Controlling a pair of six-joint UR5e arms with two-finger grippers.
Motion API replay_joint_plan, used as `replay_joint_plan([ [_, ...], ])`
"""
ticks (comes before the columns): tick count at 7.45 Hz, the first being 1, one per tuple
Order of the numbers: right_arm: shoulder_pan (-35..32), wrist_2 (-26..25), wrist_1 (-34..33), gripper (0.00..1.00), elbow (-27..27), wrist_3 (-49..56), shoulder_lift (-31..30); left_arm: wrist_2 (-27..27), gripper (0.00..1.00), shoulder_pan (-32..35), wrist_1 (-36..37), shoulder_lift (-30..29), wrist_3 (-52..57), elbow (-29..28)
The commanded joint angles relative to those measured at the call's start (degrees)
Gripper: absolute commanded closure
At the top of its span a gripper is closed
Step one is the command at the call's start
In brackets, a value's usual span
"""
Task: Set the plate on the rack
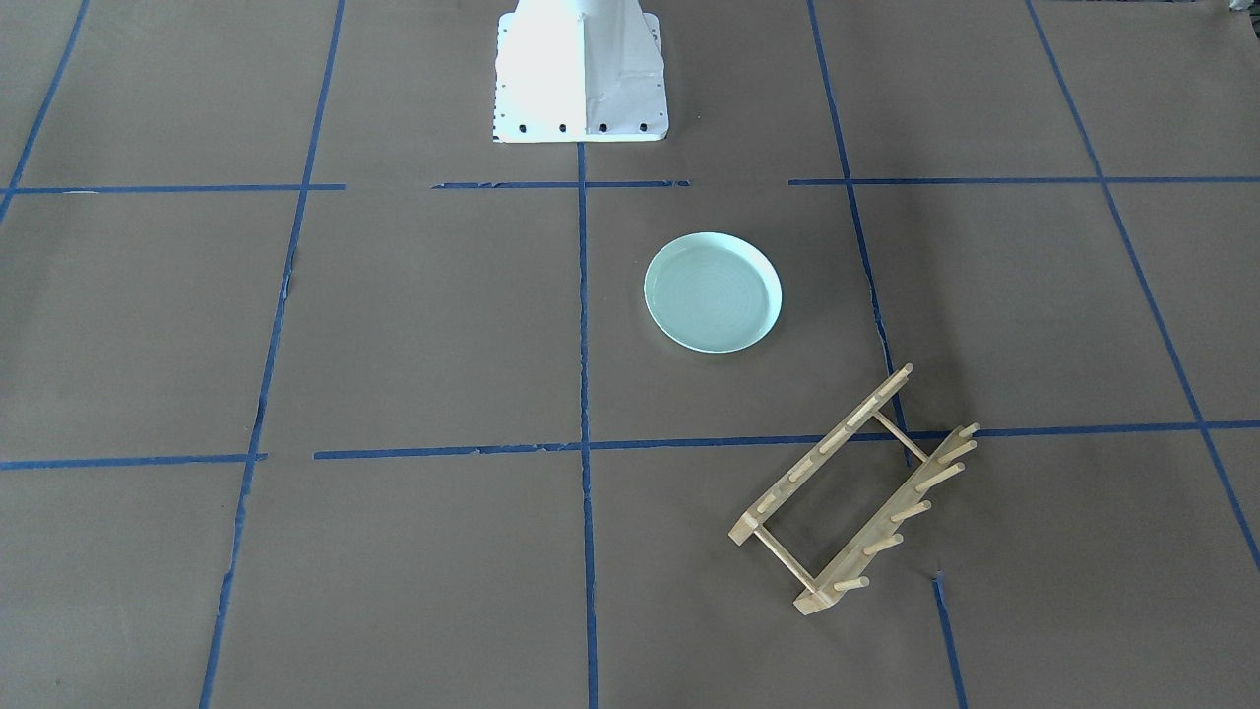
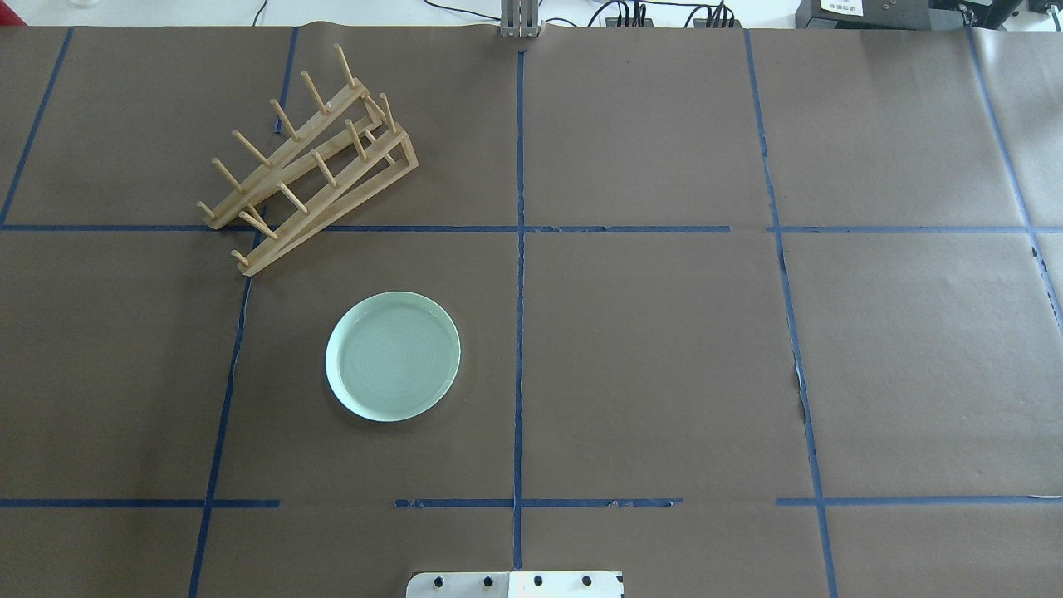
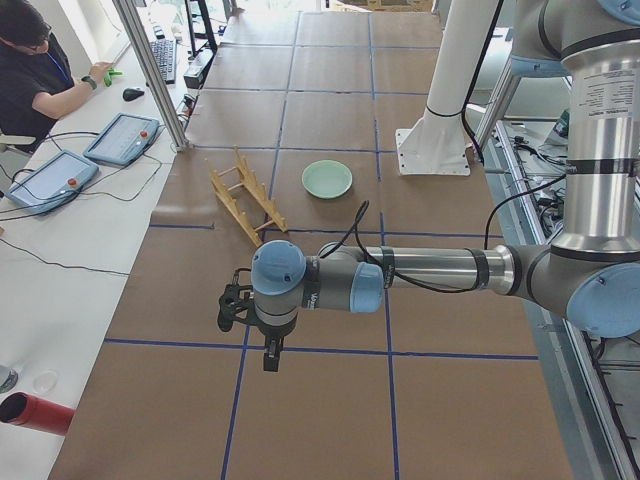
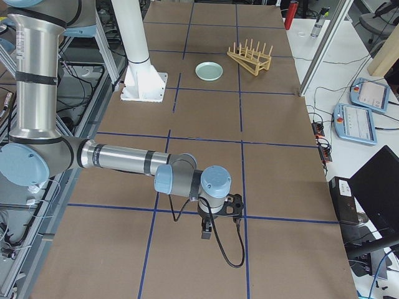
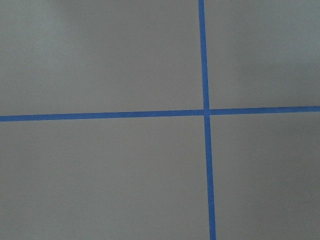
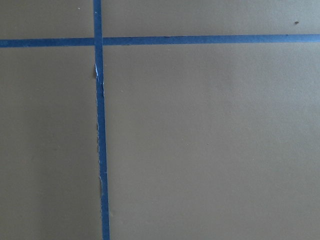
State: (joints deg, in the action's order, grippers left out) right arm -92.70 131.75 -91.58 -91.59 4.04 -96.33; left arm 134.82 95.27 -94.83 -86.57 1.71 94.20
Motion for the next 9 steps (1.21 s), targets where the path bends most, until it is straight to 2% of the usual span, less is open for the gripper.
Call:
replay_joint_plan([
  [1, -0.03, 0.00, 0.00, 0.00, 0.01, 0.00, 0.00, 0.00, 0.00, 0.00, -0.70, -0.61, -0.13, 0.36],
  [2, -0.03, 0.00, 0.00, 0.00, 0.01, 0.00, 0.00, 0.09, 0.00, -0.17, -1.67, -1.22, -0.30, 0.02],
  [3, -0.03, 0.00, 0.00, 0.00, 0.01, 0.00, 0.00, 3.05, 0.00, -0.26, -1.85, -1.75, -0.31, 0.80],
  [4, -0.03, 0.00, 0.00, 0.00, 0.01, 0.00, 0.00, 10.21, 0.00, -1.83, -1.42, -1.76, -0.57, 2.55],
  [5, -0.03, 0.00, 0.00, 0.00, 0.01, 0.00, 0.00, 10.55, 0.00, -6.02, -1.50, -2.37, -5.01, 3.61],
  [6, -0.03, 0.00, 0.00, 0.00, -0.07, 0.00, 0.00, 9.77, 0.00, -10.24, -1.94, -3.85, -17.41, 7.01],
  [7, 0.06, 0.00, 0.00, 0.00, 0.01, 0.00, 0.00, 6.45, 0.00, -15.24, -3.77, -7.70, -25.10, 8.44],
  [8, 0.06, 0.00, 0.00, 0.00, 0.01, 0.00, 0.00, 5.90, 0.00, -20.25, -4.31, -11.21, -35.10, 9.67],
  [9, 0.06, 0.00, 0.00, 0.00, 0.01, 0.00, 0.00, 4.32, 0.00, -24.65, -4.31, -17.69, -46.16, 9.68],
])
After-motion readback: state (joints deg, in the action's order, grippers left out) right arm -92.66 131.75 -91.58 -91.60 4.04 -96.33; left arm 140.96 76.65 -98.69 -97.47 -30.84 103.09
